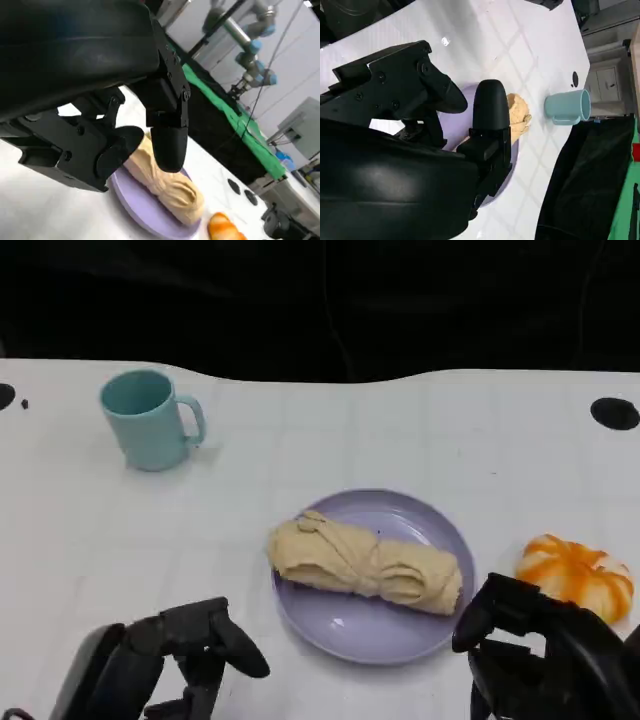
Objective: Grasp the towel on the left side of the plate with the left hand and place it into the plate.
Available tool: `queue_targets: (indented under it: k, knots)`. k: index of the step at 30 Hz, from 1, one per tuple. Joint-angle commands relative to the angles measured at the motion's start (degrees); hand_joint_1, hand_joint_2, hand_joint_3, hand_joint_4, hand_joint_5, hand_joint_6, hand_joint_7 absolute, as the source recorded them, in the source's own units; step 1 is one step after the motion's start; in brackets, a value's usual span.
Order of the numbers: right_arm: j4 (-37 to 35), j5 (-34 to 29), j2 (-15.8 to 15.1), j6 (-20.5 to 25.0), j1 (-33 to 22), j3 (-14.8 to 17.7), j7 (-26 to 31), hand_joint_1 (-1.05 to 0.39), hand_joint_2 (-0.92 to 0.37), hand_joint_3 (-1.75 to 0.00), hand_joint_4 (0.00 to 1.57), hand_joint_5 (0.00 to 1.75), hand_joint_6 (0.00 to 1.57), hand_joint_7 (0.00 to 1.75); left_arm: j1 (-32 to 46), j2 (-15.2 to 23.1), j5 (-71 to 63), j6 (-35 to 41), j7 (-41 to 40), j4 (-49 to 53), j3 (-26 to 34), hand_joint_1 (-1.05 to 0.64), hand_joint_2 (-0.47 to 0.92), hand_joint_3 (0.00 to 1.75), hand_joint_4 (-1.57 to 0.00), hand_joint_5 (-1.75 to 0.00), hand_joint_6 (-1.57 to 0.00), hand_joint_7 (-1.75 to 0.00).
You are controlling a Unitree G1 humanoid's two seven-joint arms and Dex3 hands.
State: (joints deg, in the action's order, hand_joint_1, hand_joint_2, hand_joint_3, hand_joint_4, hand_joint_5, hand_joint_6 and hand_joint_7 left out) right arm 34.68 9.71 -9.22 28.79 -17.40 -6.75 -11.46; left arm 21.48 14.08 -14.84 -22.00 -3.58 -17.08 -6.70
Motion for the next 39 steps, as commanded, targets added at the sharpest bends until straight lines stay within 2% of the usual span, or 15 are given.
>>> queue_targets:
  k: [1,7,10,22,39]
  knots:
    - [0.8,0.0,-1.1,-0.4,-0.6,0.7,-0.4,-0.05,-0.67,-1.09,0.7,1.75,0.53,1.63,0.5,-2.4,7.8,3.1,4.1,1.3,-0.5,0.03,0.39,1.44,-0.93,-1.75,-0.79,-1.62]
    - [0.7,0.5,-1.3,-0.5,-1.0,1.3,-1.0,-0.05,-0.69,-1.07,0.69,1.75,0.52,1.63,0.3,-4.7,13.9,6.4,8.0,2.6,-0.6,-0.07,0.39,1.43,-0.93,-1.75,-0.75,-1.67]
    - [0.6,0.5,-1.2,-0.2,-1.0,1.4,-0.9,-0.05,-0.69,-1.07,0.69,1.75,0.51,1.63,0.1,-5.5,18.1,10.7,9.9,1.9,-0.1,-0.11,0.41,1.42,-0.95,-1.75,-0.76,-1.66]
    - [-0.3,0.2,-1.4,-0.9,-0.7,1.5,-1.2,-0.02,-0.72,-1.04,0.68,1.75,0.51,1.64,-0.9,-6.8,29.3,24.6,14.8,-1.8,2.1,-0.1,0.38,1.49,-0.98,-1.75,-0.79,-1.74]
    - [0.1,0.0,-1.2,-1.4,-1.3,1.5,-1.6,-0.01,-0.7,-1.07,0.69,1.75,0.52,1.64,-0.1,-6.9,31.6,29.0,16.6,-4.4,3.8,-0.1,0.41,1.44,-0.95,-1.75,-0.78,-1.73]
